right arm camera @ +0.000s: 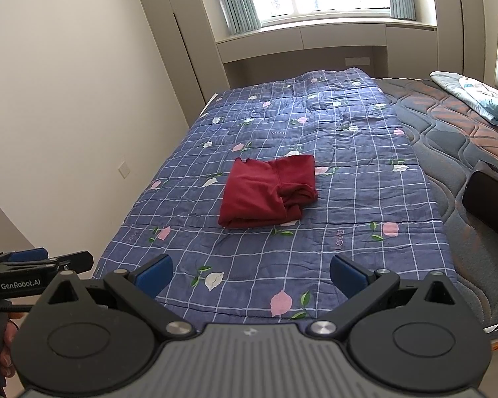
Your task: Fold small clothes
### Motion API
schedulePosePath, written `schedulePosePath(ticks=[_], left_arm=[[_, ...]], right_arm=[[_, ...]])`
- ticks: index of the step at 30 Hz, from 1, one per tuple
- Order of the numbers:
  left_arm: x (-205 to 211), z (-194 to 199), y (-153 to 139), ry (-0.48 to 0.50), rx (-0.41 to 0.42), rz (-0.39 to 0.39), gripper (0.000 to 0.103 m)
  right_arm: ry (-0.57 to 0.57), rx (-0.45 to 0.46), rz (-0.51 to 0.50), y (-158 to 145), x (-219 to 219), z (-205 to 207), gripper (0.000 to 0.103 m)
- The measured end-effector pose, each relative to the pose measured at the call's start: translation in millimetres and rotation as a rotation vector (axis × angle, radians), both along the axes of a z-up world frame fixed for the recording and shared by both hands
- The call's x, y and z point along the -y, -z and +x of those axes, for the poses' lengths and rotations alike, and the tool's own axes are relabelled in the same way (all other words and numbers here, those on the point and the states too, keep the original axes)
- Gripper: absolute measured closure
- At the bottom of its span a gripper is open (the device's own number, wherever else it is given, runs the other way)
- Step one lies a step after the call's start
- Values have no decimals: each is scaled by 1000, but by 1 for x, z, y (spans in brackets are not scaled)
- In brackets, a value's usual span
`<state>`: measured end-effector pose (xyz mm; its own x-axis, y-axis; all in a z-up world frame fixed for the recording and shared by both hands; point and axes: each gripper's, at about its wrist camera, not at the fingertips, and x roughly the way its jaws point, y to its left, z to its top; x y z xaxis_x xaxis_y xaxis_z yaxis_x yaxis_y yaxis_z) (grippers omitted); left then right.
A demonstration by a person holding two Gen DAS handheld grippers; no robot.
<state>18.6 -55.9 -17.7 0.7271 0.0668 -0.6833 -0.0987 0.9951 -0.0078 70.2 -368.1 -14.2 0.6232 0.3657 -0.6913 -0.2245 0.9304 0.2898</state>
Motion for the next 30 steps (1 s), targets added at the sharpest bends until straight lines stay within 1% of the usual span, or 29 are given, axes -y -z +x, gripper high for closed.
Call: schedulePosePath(ticks=[30], left_arm=[[5, 1, 2, 7, -4, 0, 1]], right_arm=[[4, -7, 5, 1, 1, 0, 0]])
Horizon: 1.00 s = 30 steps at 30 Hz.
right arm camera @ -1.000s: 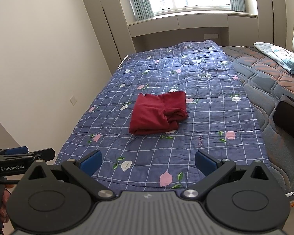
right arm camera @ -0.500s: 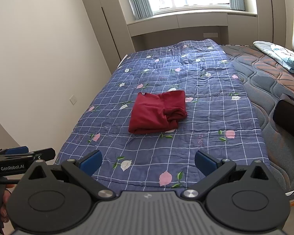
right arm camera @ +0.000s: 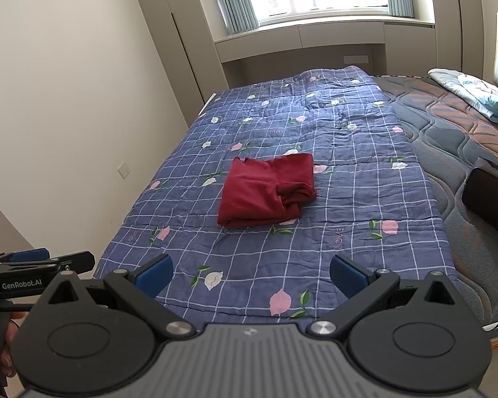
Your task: Fold small clothes
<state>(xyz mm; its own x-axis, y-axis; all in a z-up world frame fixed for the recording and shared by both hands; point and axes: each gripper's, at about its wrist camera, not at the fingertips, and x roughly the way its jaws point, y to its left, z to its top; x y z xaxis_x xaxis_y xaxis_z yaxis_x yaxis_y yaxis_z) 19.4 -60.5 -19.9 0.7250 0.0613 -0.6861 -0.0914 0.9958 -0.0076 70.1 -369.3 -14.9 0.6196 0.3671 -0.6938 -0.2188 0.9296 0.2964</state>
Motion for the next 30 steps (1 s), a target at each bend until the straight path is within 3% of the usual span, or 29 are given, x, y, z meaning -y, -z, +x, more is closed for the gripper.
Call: schedulePosePath(ticks=[30], left_arm=[[-4, 5, 1, 16, -21, 16, 1]], right_arm=[[23, -14, -3, 3, -4, 1, 0]])
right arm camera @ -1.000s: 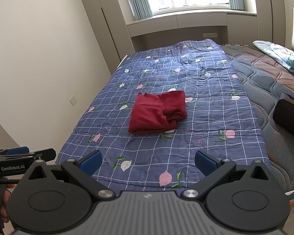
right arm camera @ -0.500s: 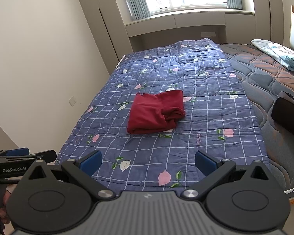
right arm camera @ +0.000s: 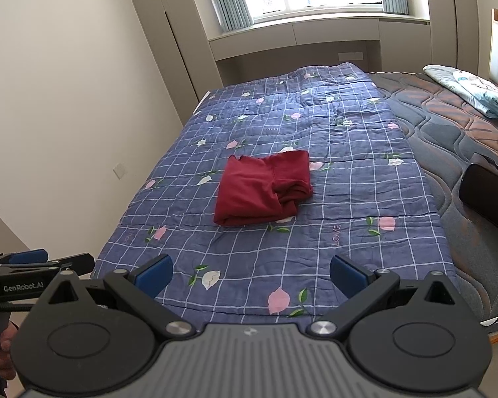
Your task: Fold small clothes
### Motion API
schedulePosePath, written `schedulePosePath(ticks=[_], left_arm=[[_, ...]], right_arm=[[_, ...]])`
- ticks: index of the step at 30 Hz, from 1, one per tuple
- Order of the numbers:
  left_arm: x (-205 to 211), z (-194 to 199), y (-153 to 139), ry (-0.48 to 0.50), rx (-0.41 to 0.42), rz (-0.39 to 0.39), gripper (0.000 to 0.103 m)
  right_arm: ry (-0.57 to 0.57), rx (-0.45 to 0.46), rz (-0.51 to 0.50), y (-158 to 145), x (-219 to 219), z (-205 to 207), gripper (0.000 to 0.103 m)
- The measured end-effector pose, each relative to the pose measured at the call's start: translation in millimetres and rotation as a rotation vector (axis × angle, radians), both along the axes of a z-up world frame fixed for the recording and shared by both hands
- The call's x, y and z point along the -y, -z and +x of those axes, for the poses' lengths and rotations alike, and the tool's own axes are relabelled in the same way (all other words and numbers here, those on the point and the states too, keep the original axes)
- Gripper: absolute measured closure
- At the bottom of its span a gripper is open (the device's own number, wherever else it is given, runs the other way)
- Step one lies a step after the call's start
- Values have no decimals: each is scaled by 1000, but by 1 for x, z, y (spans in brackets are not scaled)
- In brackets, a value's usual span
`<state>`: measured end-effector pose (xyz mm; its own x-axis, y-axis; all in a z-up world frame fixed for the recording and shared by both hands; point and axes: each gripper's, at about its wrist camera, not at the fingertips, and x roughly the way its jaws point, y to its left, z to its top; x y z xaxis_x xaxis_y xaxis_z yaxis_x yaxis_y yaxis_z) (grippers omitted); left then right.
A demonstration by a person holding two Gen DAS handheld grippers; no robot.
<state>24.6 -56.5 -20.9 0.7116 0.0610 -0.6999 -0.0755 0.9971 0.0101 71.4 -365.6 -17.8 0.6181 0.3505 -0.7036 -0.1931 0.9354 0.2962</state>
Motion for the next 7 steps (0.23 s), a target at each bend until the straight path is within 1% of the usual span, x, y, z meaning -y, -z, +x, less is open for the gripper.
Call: schedulePosePath(ticks=[7], left_arm=[[-5, 2, 3, 16, 5, -8, 1]], right_arm=[[3, -11, -7, 2, -4, 4, 0]])
